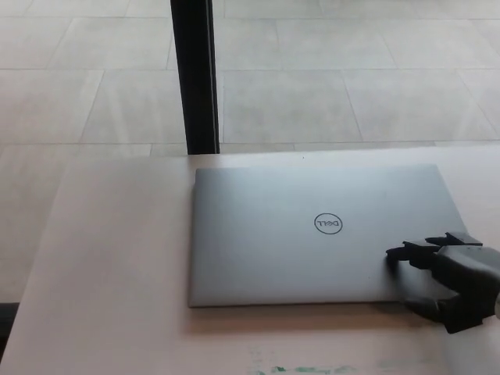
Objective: The robot uses its right hand to push down on the lid of a laptop kept in the middle of the desk to close it
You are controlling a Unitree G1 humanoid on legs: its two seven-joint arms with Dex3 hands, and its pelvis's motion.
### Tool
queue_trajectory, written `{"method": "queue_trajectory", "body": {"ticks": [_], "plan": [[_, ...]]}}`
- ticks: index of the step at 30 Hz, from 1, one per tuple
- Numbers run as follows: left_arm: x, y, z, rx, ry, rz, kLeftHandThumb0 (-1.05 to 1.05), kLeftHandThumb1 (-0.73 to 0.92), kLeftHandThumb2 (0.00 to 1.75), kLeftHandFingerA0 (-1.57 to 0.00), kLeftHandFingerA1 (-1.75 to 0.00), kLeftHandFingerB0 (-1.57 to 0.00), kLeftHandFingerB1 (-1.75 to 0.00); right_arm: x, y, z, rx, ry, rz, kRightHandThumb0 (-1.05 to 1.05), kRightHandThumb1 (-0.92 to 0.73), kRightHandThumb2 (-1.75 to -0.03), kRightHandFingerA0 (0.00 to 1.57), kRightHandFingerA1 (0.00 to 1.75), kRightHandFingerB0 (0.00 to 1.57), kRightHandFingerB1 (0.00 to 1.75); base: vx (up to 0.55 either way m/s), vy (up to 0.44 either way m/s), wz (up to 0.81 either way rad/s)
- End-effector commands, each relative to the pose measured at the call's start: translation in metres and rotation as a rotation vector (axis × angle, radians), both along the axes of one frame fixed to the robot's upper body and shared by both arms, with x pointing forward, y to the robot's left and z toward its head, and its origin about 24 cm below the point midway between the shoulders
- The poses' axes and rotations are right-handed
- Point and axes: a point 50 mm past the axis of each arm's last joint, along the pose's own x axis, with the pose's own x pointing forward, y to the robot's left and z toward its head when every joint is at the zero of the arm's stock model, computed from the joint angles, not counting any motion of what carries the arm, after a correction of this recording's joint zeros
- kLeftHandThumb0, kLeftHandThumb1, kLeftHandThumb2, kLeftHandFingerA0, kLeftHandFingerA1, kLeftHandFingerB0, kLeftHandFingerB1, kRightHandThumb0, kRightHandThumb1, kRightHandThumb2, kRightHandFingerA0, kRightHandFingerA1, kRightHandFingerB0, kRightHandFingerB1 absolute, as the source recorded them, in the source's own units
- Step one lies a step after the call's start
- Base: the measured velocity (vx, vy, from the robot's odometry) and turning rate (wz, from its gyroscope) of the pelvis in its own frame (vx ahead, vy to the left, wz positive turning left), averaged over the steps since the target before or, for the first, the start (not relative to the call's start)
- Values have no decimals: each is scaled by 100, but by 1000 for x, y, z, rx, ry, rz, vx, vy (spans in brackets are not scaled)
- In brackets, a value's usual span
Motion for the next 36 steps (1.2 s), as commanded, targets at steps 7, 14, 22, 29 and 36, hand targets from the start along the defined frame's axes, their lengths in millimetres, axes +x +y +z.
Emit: {"method": "queue_trajectory", "body": {"ticks": [7, 14, 22, 29, 36], "plan": [[-8, 7, 4, 18, -14, 1, -86, 91, 68, -38, -44, -27, -32, -45, -7, -61, -69, 214, 3, -89, -92, -75, 19, 58, 22, 39, 0, 0, 0], [-9, 8, 4, 9, -19, 8, -85, 91, 68, -38, -44, -27, -32, -33, -14, -40, -57, 183, -22, -87, -92, -75, 19, 53, 22, 37, 0, 0, 0], [-9, 6, 4, 23, -24, -1, -87, 92, 68, -41, -45, -28, -32, -10, -46, 33, 258, 58, -161, -87, -92, -75, 31, 50, 28, 36, 0, 0, 0], [-7, 11, 11, 26, -39, -9, -86, 90, 68, -41, -46, -29, -33, -22, -92, 79, 479, -62, -281, -74, -91, -71, 27, 45, 25, 34, 0, 0, 0], [-3, 9, 11, 23, -43, -33, -86, 92, 69, -39, -47, -28, -33, -75, -193, 123, 905, -439, -674, -70, -92, -70, 46, 46, 36, 37, 0, 0, 0]]}}
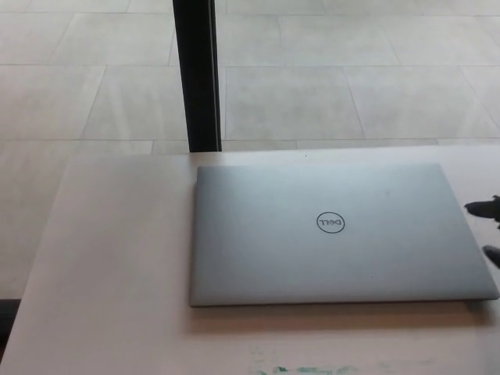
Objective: The robot uses its right hand to push down on the lid of a laptop kept in the middle of the desk to close it
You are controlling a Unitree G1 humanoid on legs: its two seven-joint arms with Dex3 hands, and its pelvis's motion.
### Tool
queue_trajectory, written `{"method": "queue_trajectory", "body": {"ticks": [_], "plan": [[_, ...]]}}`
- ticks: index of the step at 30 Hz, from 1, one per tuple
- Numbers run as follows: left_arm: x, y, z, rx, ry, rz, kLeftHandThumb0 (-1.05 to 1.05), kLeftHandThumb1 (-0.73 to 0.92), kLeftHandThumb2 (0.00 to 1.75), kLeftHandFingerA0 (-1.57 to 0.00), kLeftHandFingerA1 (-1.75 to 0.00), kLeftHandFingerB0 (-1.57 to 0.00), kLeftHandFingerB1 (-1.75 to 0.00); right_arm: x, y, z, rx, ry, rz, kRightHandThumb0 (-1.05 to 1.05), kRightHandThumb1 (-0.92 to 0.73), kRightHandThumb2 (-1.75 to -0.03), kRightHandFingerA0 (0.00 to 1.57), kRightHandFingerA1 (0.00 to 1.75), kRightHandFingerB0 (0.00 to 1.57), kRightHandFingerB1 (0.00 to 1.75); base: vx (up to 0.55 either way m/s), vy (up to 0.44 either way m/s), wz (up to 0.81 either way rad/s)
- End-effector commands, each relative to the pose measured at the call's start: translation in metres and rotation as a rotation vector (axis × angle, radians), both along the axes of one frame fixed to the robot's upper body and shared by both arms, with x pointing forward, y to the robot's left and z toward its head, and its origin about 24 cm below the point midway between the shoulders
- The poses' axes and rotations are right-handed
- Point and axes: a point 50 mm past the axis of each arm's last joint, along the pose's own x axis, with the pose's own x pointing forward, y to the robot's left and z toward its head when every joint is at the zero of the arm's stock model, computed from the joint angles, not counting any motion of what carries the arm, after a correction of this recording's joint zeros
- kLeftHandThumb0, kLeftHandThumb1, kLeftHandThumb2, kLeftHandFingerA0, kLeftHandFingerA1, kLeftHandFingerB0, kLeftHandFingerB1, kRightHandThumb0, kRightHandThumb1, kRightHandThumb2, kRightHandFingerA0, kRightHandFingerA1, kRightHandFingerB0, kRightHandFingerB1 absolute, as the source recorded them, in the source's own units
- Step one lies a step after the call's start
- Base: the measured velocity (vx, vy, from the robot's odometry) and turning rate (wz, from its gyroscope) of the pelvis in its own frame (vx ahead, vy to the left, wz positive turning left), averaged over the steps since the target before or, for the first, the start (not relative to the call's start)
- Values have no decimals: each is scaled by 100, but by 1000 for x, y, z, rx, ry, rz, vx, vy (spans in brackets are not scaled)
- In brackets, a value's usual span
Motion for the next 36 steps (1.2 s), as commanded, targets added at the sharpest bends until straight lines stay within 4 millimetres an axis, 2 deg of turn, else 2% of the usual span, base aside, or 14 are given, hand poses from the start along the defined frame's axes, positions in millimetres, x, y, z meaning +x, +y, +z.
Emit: {"method": "queue_trajectory", "body": {"ticks": [1, 2, 3, 4, 5, 10, 15, 16, 18, 19, 20, 22, 32, 36], "plan": [[3, 8, 12, 30, -43, -29, -86, 92, 69, -39, -47, -28, -33, -65, -115, 56, 601, -282, -391, -70, -92, -70, 46, 46, 36, 37, 0, 0, 0], [3, 8, 12, 24, -43, -26, -86, 92, 68, -38, -47, -28, -33, -69, -120, 56, 629, -313, -422, -75, -72, -108, 46, 57, 34, 51, 0, 0, 0], [4, 8, 12, 20, -43, -21, -86, 92, 68, -38, -46, -27, -32, -80, -132, 59, 743, -426, -510, -77, -87, -66, 64, 55, 54, 37, 0, 0, 0], [3, 9, 13, 29, -41, -15, -86, 92, 68, -39, -45, -27, -33, -99, -148, 61, 915, -589, -628, -76, -67, -108, 62, 67, 50, 55, 0, 0, 0], [3, 9, 13, 28, -42, -12, -85, 92, 68, -38, -45, -26, -33, -110, -157, 60, 957, -650, -670, -77, -89, -66, 67, 66, 55, 49, 0, 0, 0], [3, 8, 12, 27, -29, -28, -87, 92, 68, -38, -46, -28, -33, -168, -193, 44, 1002, -857, -902, -77, -89, -66, 69, 83, 48, 60, 0, 0, 0], [0, 9, 11, 32, -25, -20, -86, 92, 69, -37, -44, -23, -32, -212, -208, 26, 1041, -1083, -1149, -80, -91, -67, 56, 91, 33, 65, 0, 0, 0], [-1, 9, 10, 25, -25, -7, -86, 92, 68, -37, -44, -24, -32, -233, -210, 14, 1051, -1156, -1240, -74, -72, -110, 54, 89, 32, 69, 0, 0, 0], [-1, 9, 10, 22, -24, -5, -86, 92, 68, -37, -44, -24, -32, -240, -209, 9, 1053, -1159, -1246, -74, -72, -110, 54, 89, 32, 69, 0, 0, 0], [-3, 9, 8, 6, -26, -2, -87, 91, 68, -38, -45, -25, -33, -256, -213, -10, 1041, -1127, -1343, -74, -92, -68, 59, 102, 31, 64, 0, 0, 0], [-4, 8, 7, 5, -23, 0, -86, 91, 68, -40, -46, -27, -33, -262, -213, -17, 1041, -1116, -1378, -76, -92, -68, 60, 104, 32, 67, 0, 0, 0], [-5, 8, 6, 10, -16, -2, -86, 92, 68, -41, -48, -29, -33, -268, -212, -26, 1016, -1098, -1440, -75, -90, -67, 66, 100, 37, 67, 0, 0, 0], [-9, 7, 2, 15, 21, 10, -87, 92, 69, -37, -44, -25, -33, -267, -206, -54, 1015, -908, -1482, -75, -92, -69, 46, 106, 29, 65, 0, 0, 0], [-12, 7, 1, 18, 28, 7, -86, 92, 70, -38, -46, -24, -33, -263, -203, -62, 1027, -878, -1510, -76, -90, -67, 59, 107, 35, 65, 0, 0, 0]]}}
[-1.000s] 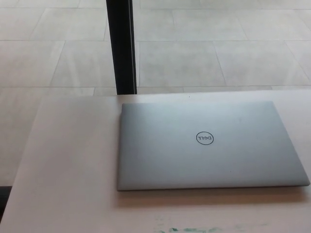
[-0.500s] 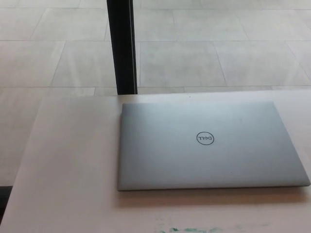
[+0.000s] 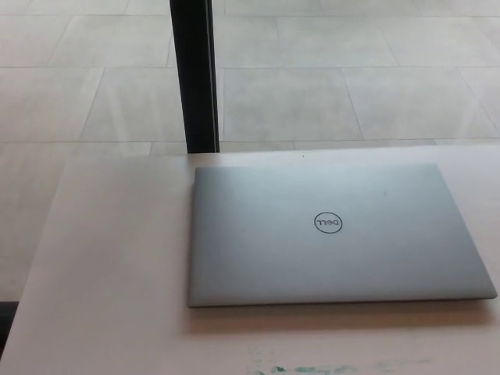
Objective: The robot uses its right hand to push down on the lid of a laptop kept in the middle of the desk to close it
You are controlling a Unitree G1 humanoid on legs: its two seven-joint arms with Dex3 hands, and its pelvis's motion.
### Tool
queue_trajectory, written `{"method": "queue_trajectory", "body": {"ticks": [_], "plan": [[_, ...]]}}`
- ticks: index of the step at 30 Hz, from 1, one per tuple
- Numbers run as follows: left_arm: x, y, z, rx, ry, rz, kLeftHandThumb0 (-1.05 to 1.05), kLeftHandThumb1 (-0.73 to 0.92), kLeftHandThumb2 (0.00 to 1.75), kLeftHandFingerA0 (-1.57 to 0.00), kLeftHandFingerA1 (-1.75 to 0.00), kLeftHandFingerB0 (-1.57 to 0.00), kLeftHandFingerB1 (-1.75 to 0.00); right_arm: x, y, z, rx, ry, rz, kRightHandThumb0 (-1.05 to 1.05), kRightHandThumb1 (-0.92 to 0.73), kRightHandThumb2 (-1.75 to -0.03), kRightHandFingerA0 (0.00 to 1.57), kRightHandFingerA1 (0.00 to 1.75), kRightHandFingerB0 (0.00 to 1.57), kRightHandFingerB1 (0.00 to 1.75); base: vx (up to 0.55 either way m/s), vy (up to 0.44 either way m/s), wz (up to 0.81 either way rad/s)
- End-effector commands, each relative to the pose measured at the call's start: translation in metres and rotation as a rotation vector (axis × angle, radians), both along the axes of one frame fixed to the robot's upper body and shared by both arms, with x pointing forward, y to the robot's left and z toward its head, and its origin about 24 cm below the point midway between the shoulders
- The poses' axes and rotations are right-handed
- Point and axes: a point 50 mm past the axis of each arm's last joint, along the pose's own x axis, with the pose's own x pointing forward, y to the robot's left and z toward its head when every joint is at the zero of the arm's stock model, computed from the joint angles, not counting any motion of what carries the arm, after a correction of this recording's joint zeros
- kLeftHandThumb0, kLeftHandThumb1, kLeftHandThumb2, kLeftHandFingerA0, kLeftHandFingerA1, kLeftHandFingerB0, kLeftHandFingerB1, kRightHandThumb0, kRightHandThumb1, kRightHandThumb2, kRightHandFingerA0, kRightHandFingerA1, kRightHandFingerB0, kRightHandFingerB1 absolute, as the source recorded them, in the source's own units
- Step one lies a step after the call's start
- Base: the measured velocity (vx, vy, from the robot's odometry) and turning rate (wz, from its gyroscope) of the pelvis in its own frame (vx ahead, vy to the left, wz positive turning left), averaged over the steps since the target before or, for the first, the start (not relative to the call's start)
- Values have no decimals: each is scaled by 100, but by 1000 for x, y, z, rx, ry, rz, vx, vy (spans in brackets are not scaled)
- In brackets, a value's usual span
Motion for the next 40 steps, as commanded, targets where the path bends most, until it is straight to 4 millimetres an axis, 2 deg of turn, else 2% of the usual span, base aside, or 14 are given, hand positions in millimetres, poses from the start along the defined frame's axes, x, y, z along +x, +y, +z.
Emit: {"method": "queue_trajectory", "body": {"ticks": [1, 2, 5, 12, 13, 16, 17, 19, 20, 21, 22, 23, 33, 40], "plan": [[-14, 8, 1, 14, 22, 26, -86, 92, 69, -40, -48, -27, -33, -73, -5, -58, 326, -396, -553, -79, -90, -67, 59, 105, 37, 66, 0, 0, 0], [-14, 9, 2, 11, 20, 30, -86, 92, 68, -40, -47, -27, -33, -71, -3, -62, 312, -325, -526, -79, -92, -71, 56, 104, 33, 65, 0, 0, 0], [-15, 10, 2, 10, 20, 28, -86, 92, 68, -38, -45, -25, -32, -68, 2, -68, 341, -340, -480, -85, -92, -68, 52, 104, 32, 66, 0, 0, 0], [-25, 10, -3, 11, 64, 51, -86, 92, 71, -34, -43, -25, -33, -62, 6, -71, 307, -295, -447, -84, -92, -68, 58, 101, 39, 63, 0, 0, 0], [-28, 10, -5, 8, 67, 59, -92, 80, 85, -31, -47, -20, -38, -63, 6, -73, 309, -277, -437, -85, -92, -68, 57, 98, 40, 62, 0, 0, 0], [-33, 12, -7, -2, 81, 97, -85, 92, 70, -38, -47, -24, -35, -61, 9, -77, 322, -277, -414, -90, -90, -67, 61, 102, 54, 68, 0, 0, 0], [-33, 12, -7, -6, 81, 103, -86, 92, 68, -39, -47, -24, -34, -60, 9, -78, 328, -275, -407, -96, -68, -98, 63, 99, 56, 71, 0, 0, 0], [-32, 12, -7, -14, 80, 112, -86, 92, 68, -40, -46, -24, -33, -57, 10, -79, 337, -277, -398, -97, -67, -98, 68, 101, 57, 70, 0, 0, 0], [-31, 12, -7, -14, 78, 109, -86, 92, 68, -40, -45, -25, -33, -55, 11, -80, 343, -277, -392, -89, -89, -67, 60, 99, 56, 63, 0, 0, 0], [-30, 12, -7, -12, 76, 104, -86, 92, 68, -40, -45, -25, -33, -54, 11, -81, 350, -272, -381, -89, -89, -67, 60, 99, 56, 63, 0, 0, 0], [-32, 11, -8, -15, 81, 108, -86, 92, 69, -38, -45, -24, -33, -54, 11, -81, 366, -300, -379, -92, -66, -98, 63, 95, 54, 66, 0, 0, 0], [-32, 11, -8, -18, 75, 111, -87, 92, 69, -38, -45, -25, -34, -53, 12, -82, 358, -271, -375, -88, -89, -68, 64, 97, 54, 62, 0, 0, 0], [-42, 11, -12, -8, 89, 119, -87, 91, 68, -40, -45, -27, -31, -47, 16, -84, 344, -236, -336, -86, -87, -67, 68, 95, 53, 64, 0, 0, 0], [-34, 13, -6, 6, 72, 98, -85, 91, 68, -37, -43, -25, -29, -43, 20, -89, 359, -215, -308, -87, -86, -66, 69, 92, 55, 62, 0, 0, 0]]}}
